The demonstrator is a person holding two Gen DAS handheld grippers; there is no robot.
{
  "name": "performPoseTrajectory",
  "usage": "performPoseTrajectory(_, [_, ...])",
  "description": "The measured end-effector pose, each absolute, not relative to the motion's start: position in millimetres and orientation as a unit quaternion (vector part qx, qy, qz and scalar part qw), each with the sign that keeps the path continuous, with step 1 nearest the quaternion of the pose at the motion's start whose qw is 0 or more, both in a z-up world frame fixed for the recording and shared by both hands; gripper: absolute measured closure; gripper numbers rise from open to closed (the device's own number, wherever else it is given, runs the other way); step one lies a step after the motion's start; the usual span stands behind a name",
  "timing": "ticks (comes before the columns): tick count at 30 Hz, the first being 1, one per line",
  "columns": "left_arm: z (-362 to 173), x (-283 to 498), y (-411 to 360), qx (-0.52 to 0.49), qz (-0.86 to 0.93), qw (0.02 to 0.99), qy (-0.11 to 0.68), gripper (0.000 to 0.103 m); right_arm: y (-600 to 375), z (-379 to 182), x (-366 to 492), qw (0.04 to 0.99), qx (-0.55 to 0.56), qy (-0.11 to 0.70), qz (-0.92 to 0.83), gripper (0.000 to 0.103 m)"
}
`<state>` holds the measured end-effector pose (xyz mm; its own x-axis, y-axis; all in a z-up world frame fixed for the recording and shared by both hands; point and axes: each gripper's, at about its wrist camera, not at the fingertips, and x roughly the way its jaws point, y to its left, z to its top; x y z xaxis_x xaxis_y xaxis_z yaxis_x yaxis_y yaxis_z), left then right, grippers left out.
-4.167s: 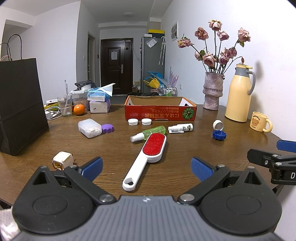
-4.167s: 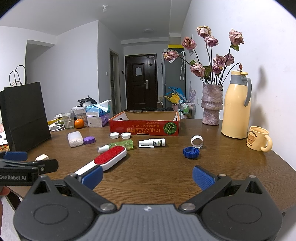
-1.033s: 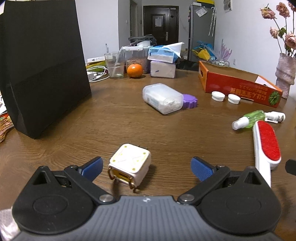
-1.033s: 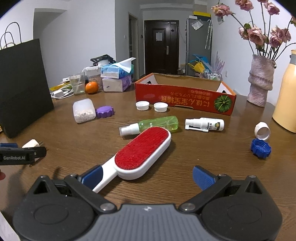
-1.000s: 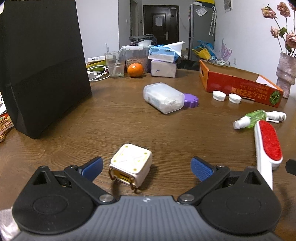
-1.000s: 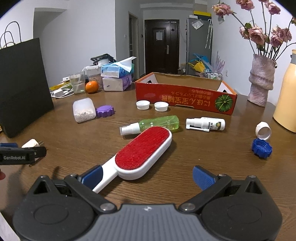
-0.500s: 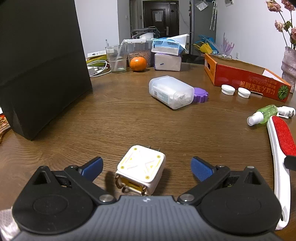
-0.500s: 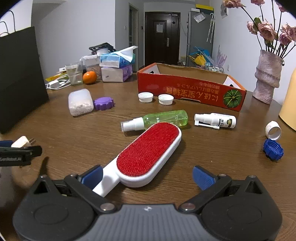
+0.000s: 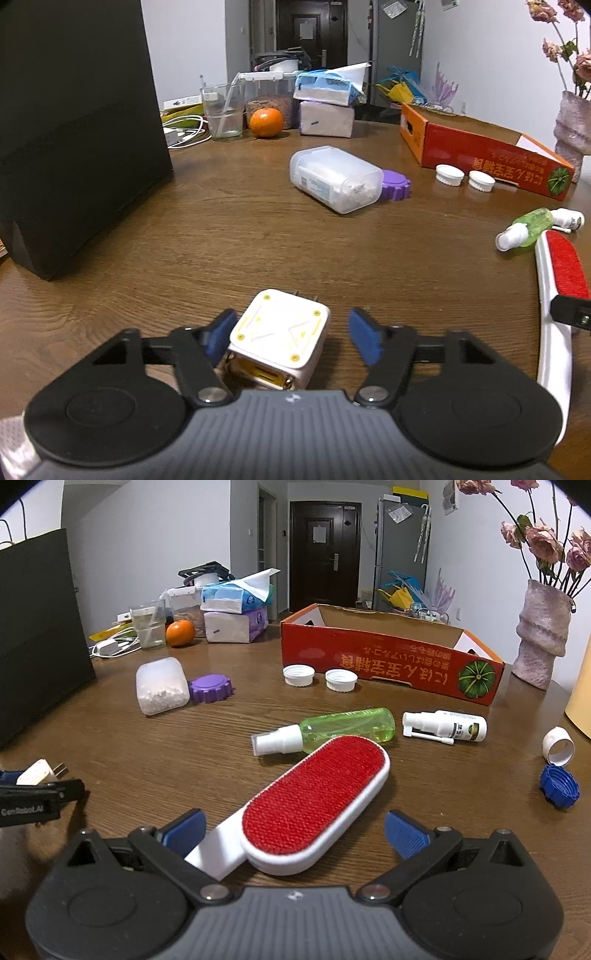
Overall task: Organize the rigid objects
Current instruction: 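Close the left gripper on the plug adapter while the right gripper grasps the lint brush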
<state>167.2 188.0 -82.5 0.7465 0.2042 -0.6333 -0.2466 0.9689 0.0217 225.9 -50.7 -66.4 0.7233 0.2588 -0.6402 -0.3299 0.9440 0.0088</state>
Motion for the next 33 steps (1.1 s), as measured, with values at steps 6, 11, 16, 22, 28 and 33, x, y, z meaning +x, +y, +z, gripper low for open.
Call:
performPoseTrajectory(6, [-82, 166, 188, -0.036, 0.113, 0.936, 0.331, 0.054, -45, -67, 228, 0.928, -0.056, 0.336, 0.148, 0.0])
performPoseTrajectory(11, [-81, 165, 188, -0.039, 0.111, 0.936, 0.33, 0.059, -35, -69, 234, 0.929, -0.064, 0.342, 0.126, 0.0])
performPoseTrajectory(16, [-81, 164, 188, -0.043, 0.112, 0.936, 0.331, 0.062, -28, -76, 235, 0.924, -0.071, 0.356, 0.121, 0.0])
performPoseTrajectory(22, [-81, 164, 188, -0.046, 0.114, 0.936, 0.33, 0.063, -38, -76, 236, 0.925, -0.065, 0.356, 0.113, 0.001])
performPoseTrajectory(28, [-81, 163, 186, -0.049, 0.116, 0.936, 0.33, 0.063, -51, -79, 237, 0.922, -0.059, 0.363, 0.118, 0.008])
performPoseTrajectory(33, [-81, 164, 185, -0.052, 0.116, 0.935, 0.331, 0.063, -60, -81, 238, 0.922, -0.06, 0.365, 0.113, 0.014])
